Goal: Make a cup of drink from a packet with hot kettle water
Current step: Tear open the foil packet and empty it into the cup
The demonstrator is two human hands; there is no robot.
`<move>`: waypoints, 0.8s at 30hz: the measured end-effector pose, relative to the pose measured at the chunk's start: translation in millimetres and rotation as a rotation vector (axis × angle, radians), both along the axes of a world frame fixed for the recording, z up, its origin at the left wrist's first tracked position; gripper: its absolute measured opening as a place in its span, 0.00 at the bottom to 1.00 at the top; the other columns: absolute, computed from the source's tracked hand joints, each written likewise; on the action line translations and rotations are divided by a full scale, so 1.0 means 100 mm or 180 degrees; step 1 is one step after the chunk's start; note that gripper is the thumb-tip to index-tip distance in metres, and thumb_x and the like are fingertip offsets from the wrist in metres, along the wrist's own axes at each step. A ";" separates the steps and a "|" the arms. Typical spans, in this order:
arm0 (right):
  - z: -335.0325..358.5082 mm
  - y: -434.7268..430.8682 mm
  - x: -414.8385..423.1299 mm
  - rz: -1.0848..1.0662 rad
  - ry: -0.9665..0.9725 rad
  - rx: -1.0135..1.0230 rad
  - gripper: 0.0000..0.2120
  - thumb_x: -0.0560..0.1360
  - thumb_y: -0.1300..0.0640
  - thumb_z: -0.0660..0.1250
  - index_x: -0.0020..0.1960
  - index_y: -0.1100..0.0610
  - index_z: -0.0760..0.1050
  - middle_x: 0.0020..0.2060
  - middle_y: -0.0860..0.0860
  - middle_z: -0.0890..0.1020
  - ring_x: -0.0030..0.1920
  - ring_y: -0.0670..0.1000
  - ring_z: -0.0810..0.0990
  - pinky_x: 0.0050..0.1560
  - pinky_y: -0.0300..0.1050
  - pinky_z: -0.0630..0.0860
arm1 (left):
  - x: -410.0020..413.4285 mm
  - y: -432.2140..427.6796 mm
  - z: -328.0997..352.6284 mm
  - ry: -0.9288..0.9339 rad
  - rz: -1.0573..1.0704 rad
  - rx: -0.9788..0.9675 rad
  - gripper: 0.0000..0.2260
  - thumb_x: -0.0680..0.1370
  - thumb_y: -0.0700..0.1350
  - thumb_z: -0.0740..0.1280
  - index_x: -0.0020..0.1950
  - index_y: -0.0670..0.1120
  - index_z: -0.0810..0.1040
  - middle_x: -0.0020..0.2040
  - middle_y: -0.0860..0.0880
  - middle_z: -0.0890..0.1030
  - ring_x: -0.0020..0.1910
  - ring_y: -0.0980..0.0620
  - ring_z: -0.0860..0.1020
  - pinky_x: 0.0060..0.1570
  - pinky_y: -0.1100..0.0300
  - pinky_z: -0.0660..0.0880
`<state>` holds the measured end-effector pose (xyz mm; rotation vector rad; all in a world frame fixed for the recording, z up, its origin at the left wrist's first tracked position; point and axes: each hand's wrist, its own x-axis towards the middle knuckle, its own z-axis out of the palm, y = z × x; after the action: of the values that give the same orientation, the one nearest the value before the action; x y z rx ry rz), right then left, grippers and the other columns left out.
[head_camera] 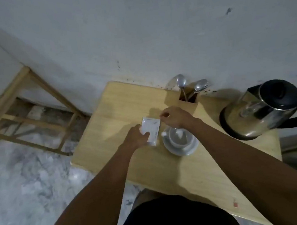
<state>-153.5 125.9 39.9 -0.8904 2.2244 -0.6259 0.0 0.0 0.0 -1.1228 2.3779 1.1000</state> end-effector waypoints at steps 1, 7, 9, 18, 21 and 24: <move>-0.03 -0.05 -0.02 0.0026 -0.0013 0.0150 0.11 0.76 0.51 0.63 0.54 0.51 0.82 0.53 0.48 0.82 0.53 0.51 0.80 0.56 0.51 0.77 | 0.02 -0.01 -0.03 -0.0034 -0.0118 -0.0050 0.30 0.76 0.54 0.66 0.72 0.38 0.65 0.70 0.38 0.71 0.68 0.40 0.71 0.62 0.54 0.69; -0.36 -0.44 -0.08 0.0139 -0.0126 0.0979 0.23 0.77 0.49 0.63 0.71 0.52 0.70 0.69 0.52 0.72 0.65 0.55 0.73 0.62 0.51 0.73 | 0.05 -0.17 -0.48 -0.0092 -0.0254 -0.0363 0.27 0.72 0.57 0.67 0.65 0.42 0.70 0.60 0.39 0.74 0.59 0.40 0.74 0.54 0.53 0.71; -0.47 -0.52 -0.07 0.0191 -0.0073 0.1095 0.24 0.75 0.50 0.64 0.70 0.52 0.70 0.68 0.53 0.73 0.62 0.56 0.75 0.59 0.51 0.74 | 0.05 -0.12 -0.42 0.0055 -0.0273 -0.0450 0.26 0.72 0.54 0.69 0.66 0.45 0.69 0.60 0.41 0.73 0.57 0.41 0.75 0.53 0.52 0.73; -0.59 -0.73 0.03 -0.0024 0.0020 0.0887 0.08 0.76 0.51 0.64 0.48 0.51 0.80 0.49 0.50 0.82 0.49 0.54 0.80 0.43 0.44 0.71 | 0.05 -0.12 -0.51 0.0194 -0.0057 -0.0325 0.21 0.71 0.56 0.69 0.62 0.52 0.73 0.55 0.46 0.76 0.54 0.45 0.76 0.51 0.50 0.76; -0.43 -0.71 0.00 -0.0147 -0.0312 0.0426 0.08 0.76 0.51 0.67 0.45 0.54 0.83 0.43 0.51 0.83 0.42 0.50 0.79 0.43 0.45 0.73 | -0.01 -0.23 -0.42 0.0844 0.0393 0.0080 0.13 0.73 0.61 0.65 0.49 0.54 0.78 0.45 0.47 0.81 0.46 0.45 0.80 0.46 0.48 0.79; -0.10 -0.60 0.02 -0.0402 -0.0754 -0.0190 0.11 0.77 0.54 0.69 0.45 0.62 0.84 0.34 0.51 0.81 0.32 0.43 0.74 0.36 0.36 0.69 | -0.14 -0.32 -0.09 0.1554 0.0977 0.0455 0.08 0.77 0.52 0.65 0.50 0.50 0.80 0.46 0.51 0.83 0.46 0.53 0.80 0.47 0.56 0.77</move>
<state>-151.4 66.0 30.3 -0.6700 2.0676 -0.8166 -13.6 -32.1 -8.6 -1.3193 2.4627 1.7973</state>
